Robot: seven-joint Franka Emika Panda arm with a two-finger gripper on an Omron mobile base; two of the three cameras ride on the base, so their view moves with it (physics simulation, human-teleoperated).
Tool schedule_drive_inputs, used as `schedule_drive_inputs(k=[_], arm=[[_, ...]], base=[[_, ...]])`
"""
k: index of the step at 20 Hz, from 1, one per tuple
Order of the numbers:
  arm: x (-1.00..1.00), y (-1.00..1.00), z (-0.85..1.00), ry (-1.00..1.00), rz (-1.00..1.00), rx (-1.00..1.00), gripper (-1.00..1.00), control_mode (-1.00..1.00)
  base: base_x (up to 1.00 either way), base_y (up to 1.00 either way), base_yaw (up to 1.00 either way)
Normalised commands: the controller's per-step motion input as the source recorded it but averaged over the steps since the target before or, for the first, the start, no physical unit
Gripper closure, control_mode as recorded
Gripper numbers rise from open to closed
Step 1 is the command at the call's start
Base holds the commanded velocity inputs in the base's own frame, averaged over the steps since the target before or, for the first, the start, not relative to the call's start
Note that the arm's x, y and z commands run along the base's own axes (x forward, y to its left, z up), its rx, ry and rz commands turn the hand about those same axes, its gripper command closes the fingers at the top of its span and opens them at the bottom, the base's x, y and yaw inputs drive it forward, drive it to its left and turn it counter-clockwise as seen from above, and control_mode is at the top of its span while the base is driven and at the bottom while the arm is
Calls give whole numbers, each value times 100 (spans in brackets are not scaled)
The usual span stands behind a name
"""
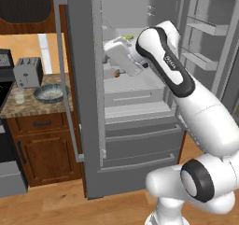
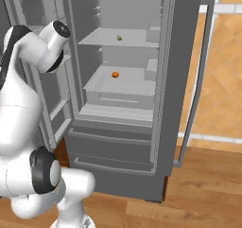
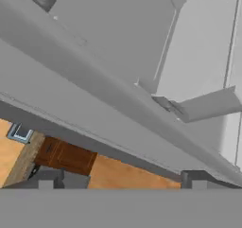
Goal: Grab a lemon wedge from the fridge and one ice cube from the ice bowl, and put them in the glass of lemonade.
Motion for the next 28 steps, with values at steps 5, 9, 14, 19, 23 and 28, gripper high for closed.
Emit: schedule_drive_inputs(k=[5,9,14,19,23,28], arm=[[-85,-93,15,-18,-21,-3,-100,-100],[-68,-61,7,-12,-30,-22,-100,-100],[-38,-55,26,4,-33,-31,-100,-100],[-52,-41,30,24,-36,-12,-100,-100],[-100,-26,20,12,-19,-1,-100,-100],[-87,-41,-16,-8,-1,-3,-100,-100]], base=[[0,0,0],[0,0,0],[0,0,0],[0,0,0],[0,0,0],[0,0,0]])
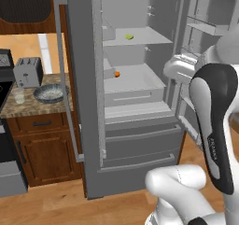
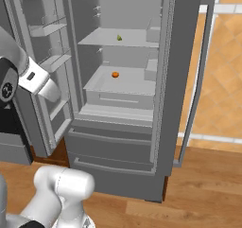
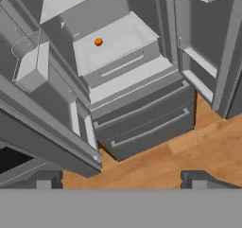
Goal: Grab a lemon wedge from the fridge and one ice cube from the ice bowl, and put them in the glass of lemonade.
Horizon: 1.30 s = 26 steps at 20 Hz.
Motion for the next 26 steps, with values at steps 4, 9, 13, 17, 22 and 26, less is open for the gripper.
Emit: schedule_drive_inputs(k=[4,9,13,17,22,26], arm=[[-42,-22,-16,0,14,-24,-100,-100],[-48,-14,-15,5,13,-11,-100,-100],[-54,1,21,0,1,-2,-100,-100],[-1,4,15,-3,0,0,-100,-100],[2,0,1,0,0,0,-100,-100],[-6,3,-8,3,1,0,-100,-100]], base=[[0,0,0],[0,0,0],[0,0,0],[0,0,0],[0,0,0],[0,0,0]])
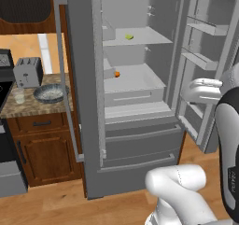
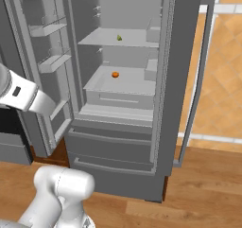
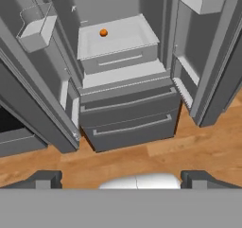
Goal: Grab a lemon wedge from the fridge and one ice cube from the ice bowl, and put them in the glass of lemonade.
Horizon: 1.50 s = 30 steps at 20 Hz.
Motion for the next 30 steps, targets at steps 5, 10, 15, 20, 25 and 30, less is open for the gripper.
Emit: schedule_drive_inputs(k=[5,10,15,20,25,30], arm=[[0,0,-8,0,0,0,-100,100],[0,0,0,0,0,0,-100,100],[0,0,0,0,0,0,-100,100],[0,0,0,0,0,0,-100,100],[0,0,0,0,0,0,-100,100],[21,0,0,0,0,0,-100,-100]], base=[[0,-1,0],[62,-11,10],[100,-31,15],[91,-54,0],[80,-9,-8],[52,0,-1]])
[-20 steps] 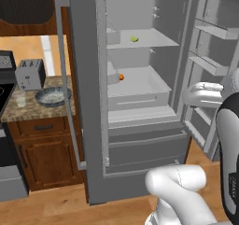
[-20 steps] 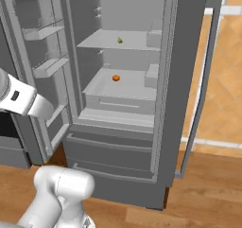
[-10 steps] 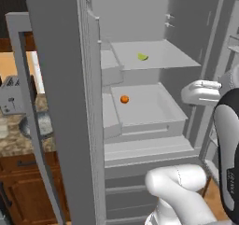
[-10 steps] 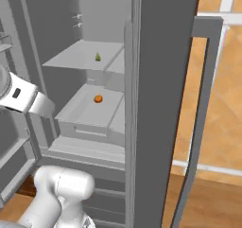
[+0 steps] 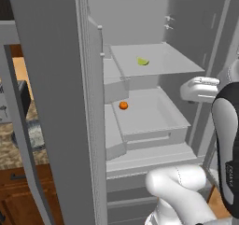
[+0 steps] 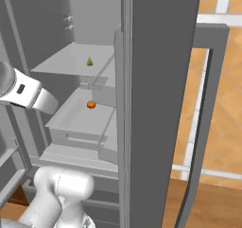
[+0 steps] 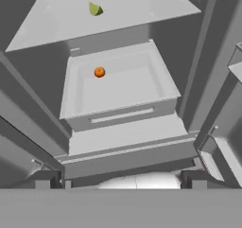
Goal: Grab a lemon wedge from the fridge and one ice cube from the ice bowl, and put them in the glass of lemonade.
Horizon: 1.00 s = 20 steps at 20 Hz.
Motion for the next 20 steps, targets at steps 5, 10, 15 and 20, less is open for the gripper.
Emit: schedule_drive_inputs(k=[5,10,15,20], arm=[[52,10,24,-9,0,0,-100,-100],[100,1,10,-2,0,0,-100,-100],[100,-2,-9,23,1,-2,-100,-100],[100,0,-7,25,3,-6,-100,-100]], base=[[0,0,0],[0,0,0],[0,0,0],[0,0,0]])
